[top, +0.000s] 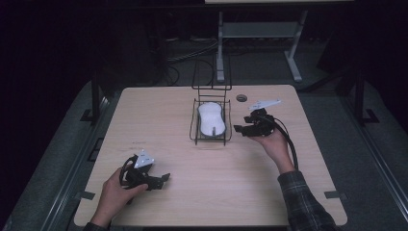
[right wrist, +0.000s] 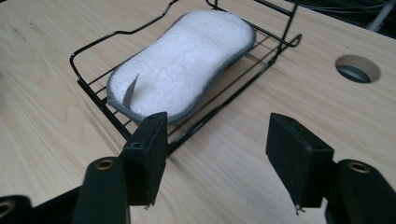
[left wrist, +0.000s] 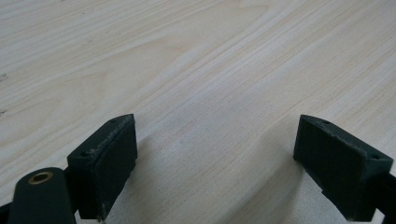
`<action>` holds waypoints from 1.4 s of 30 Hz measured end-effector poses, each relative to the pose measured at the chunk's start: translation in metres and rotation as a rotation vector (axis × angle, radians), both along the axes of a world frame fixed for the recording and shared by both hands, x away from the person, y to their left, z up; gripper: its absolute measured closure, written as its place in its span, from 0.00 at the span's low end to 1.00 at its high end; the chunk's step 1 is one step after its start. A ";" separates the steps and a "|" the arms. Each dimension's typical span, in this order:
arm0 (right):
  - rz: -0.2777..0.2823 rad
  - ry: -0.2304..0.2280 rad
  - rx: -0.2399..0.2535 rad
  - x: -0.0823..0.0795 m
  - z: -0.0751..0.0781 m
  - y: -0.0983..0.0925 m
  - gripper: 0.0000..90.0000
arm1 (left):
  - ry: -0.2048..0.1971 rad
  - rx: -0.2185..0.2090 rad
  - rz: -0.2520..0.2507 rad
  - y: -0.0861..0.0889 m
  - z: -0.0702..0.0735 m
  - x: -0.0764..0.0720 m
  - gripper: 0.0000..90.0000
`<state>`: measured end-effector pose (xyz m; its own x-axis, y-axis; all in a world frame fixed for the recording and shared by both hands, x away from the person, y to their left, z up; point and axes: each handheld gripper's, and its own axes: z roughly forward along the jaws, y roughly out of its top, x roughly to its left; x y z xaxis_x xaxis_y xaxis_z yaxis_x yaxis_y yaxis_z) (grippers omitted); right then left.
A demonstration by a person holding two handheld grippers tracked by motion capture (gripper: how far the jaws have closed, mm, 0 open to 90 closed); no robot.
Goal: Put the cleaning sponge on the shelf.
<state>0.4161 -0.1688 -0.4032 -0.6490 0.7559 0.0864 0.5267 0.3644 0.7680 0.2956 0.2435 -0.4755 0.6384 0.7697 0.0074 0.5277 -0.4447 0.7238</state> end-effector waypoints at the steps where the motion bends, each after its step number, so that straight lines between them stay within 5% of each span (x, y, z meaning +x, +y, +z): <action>1: -0.006 -0.002 0.004 -0.002 0.000 -0.003 0.39 | 0.000 0.000 0.000 0.000 0.000 0.000 0.14; 31: -0.063 0.060 -0.013 -0.087 -0.039 -0.061 0.23 | -0.002 -0.001 0.000 0.000 0.000 0.000 0.14; 42: -0.109 0.073 -0.041 -0.119 -0.057 -0.083 0.08 | -0.003 -0.001 0.000 0.000 0.000 0.000 0.14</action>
<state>0.2969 -0.2523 -0.4607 -0.5559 0.8255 0.0977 0.6187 0.3324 0.7118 0.2957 0.2435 -0.4758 0.6386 0.7695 0.0081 0.5257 -0.4439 0.7257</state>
